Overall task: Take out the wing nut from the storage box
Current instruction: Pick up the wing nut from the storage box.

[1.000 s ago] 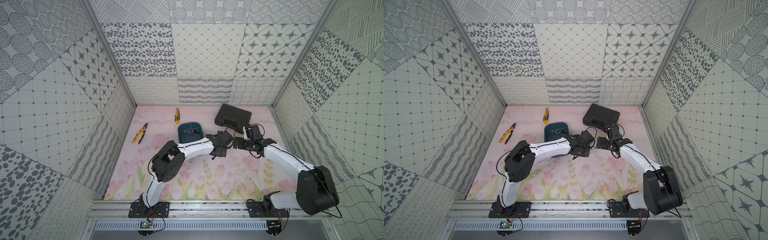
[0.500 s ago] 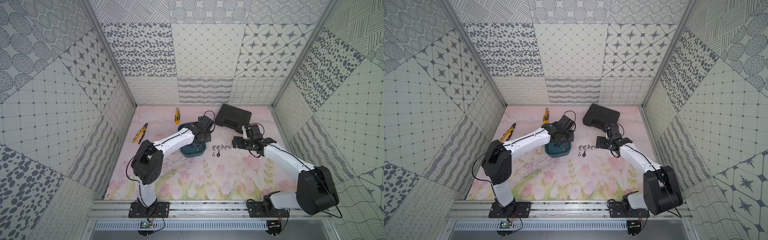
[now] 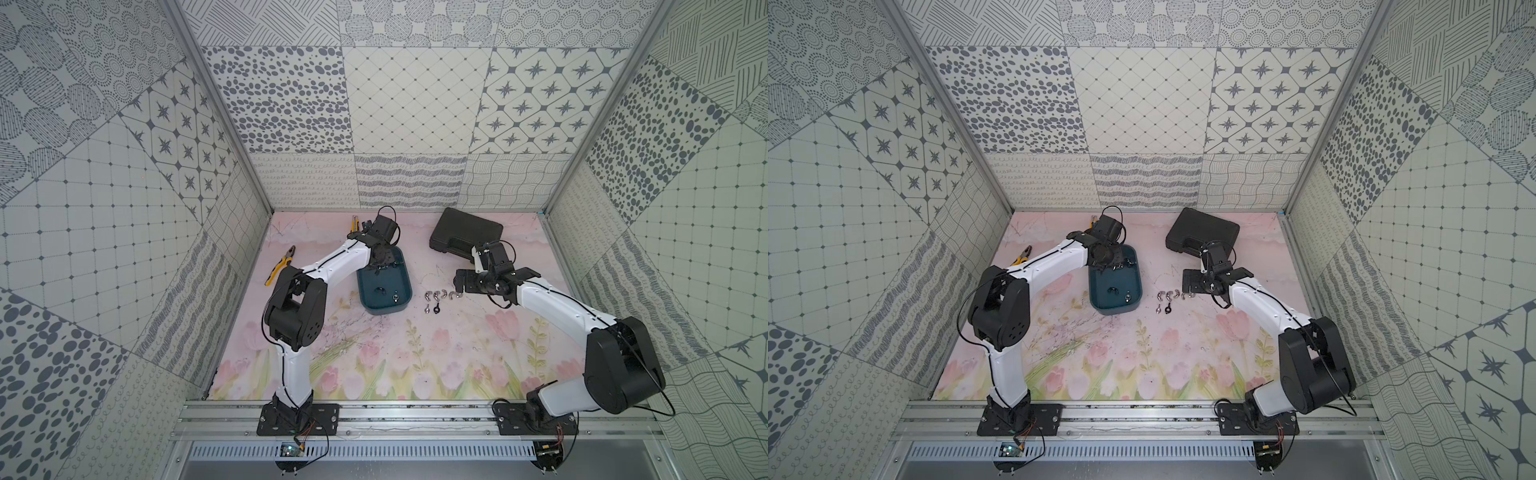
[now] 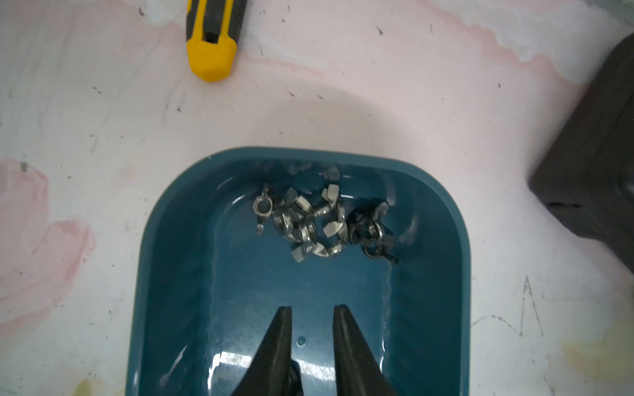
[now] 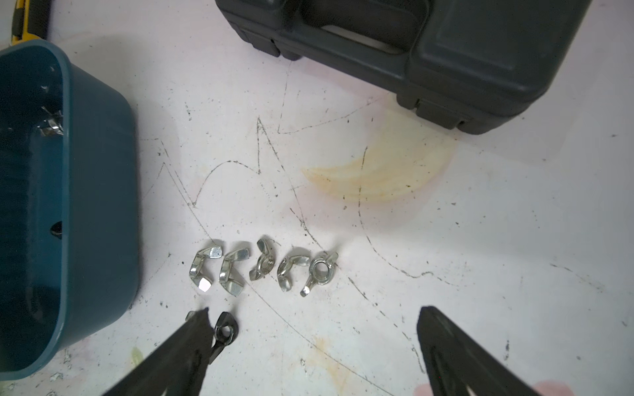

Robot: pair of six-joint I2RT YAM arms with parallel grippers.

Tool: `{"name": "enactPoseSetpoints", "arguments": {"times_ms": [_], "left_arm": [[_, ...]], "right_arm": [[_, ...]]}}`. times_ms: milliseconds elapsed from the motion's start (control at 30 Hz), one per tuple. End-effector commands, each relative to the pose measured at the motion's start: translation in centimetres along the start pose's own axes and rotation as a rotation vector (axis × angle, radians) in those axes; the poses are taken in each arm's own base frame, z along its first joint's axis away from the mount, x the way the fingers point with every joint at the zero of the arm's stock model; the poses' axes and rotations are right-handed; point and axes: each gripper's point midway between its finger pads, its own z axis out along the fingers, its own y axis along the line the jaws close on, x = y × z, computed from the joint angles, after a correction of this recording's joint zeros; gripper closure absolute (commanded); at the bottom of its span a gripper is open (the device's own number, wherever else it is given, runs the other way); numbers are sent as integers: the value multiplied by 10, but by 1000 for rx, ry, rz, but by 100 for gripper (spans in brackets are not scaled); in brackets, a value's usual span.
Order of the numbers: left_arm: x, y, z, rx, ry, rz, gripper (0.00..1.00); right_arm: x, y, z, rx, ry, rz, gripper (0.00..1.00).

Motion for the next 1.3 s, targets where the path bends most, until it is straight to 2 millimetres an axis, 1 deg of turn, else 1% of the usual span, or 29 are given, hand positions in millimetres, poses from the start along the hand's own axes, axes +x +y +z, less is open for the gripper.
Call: {"name": "enactPoseSetpoints", "arguments": {"times_ms": [0, 167, 333, 433, 633, 900, 1133, 1267], "left_arm": [[-16, 20, 11, -116, -38, -15, 73], [-17, 31, 32, -149, -5, -21, 74], [-19, 34, 47, -151, 19, -9, 74], [-18, 34, 51, -157, 35, 14, 74], [-9, 38, 59, -168, 67, 34, 74], [0, 44, 63, -178, 94, 52, 75], [8, 48, 70, -173, 120, 46, 78], [9, 49, 73, -173, 121, 48, 79]], "right_arm": [[-9, 6, 2, -13, -19, -13, 3], [-6, 5, 7, -12, -15, -14, 3], [-6, 5, 11, -9, -5, -20, 3], [-6, 6, 11, -10, -7, -18, 3], [-4, 5, 15, -11, -2, -12, 3], [-6, 6, 13, -14, -8, -11, 3], [3, 2, 14, -5, 0, -9, 3], [4, 1, 13, -2, -2, -8, 3]]}}
